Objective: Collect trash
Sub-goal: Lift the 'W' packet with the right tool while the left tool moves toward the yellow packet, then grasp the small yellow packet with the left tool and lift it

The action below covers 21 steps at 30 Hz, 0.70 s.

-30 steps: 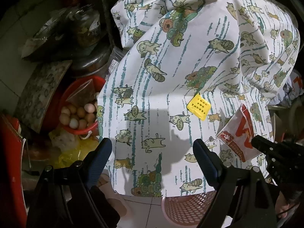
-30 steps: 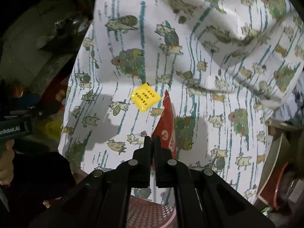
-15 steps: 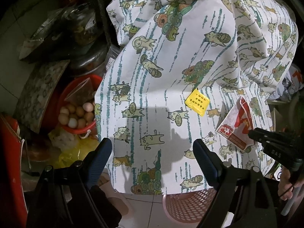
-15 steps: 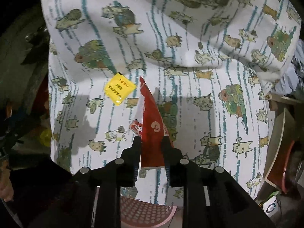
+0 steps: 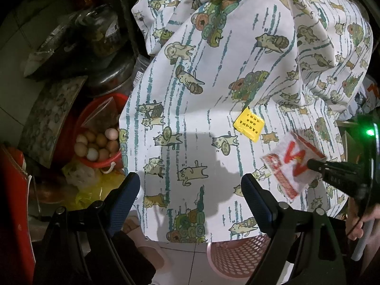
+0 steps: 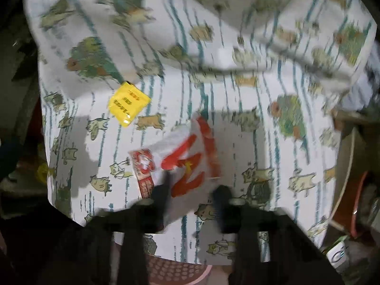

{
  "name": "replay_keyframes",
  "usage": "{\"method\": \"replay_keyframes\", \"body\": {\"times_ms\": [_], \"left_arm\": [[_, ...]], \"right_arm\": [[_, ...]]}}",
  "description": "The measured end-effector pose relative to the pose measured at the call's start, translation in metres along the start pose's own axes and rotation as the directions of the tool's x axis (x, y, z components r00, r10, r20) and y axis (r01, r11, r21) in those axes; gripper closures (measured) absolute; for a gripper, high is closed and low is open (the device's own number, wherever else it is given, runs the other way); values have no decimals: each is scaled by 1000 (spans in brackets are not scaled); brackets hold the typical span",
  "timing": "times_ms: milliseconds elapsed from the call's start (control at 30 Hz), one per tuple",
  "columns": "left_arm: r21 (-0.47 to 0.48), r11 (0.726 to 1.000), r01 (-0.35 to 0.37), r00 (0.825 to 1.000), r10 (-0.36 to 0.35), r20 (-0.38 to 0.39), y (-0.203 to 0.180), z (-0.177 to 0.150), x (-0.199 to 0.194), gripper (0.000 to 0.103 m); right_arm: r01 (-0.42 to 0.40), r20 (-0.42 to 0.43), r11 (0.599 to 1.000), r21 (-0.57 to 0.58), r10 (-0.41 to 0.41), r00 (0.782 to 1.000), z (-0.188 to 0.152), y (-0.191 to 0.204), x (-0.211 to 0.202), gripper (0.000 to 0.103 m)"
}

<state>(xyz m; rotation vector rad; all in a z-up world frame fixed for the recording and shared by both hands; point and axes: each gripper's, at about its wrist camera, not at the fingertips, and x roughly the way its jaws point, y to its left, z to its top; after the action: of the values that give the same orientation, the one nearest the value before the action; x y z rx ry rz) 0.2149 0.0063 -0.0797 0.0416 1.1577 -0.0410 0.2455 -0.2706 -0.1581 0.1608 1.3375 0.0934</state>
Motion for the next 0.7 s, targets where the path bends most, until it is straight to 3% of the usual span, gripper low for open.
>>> {"method": "replay_keyframes", "body": {"times_ms": [33,133,233,400,533,600,700], "left_arm": [[1,1000,0,1000,0,0,0,0,0,17],[3,1000,-1,1000,1,5,0,0,-1,17],[4,1000,-4,1000,4,14,1,1,-2,17],[-8,1000,25,999,-25,26,-5,7,6,17],[51,999,2,999,-5,55,-27,16,31,17],[52,999,8,1000,-8,-1,-37,16,56,17],[43,997,70,995,-67,-71,-48,17,84,17]], "right_arm": [[-12,-11,1000,29,12,1000,0,-5,4,101],[-37,40,996,82,34,999,-1,-11,-6,102],[-87,159,991,98,71,985,-2,-12,-38,102],[3,348,996,84,-32,937,-12,-10,-91,102],[98,389,989,112,-135,911,-8,-23,-100,102],[121,371,984,131,-162,914,-3,-35,-97,102],[110,351,978,176,-167,921,1,-55,-95,102]]}}
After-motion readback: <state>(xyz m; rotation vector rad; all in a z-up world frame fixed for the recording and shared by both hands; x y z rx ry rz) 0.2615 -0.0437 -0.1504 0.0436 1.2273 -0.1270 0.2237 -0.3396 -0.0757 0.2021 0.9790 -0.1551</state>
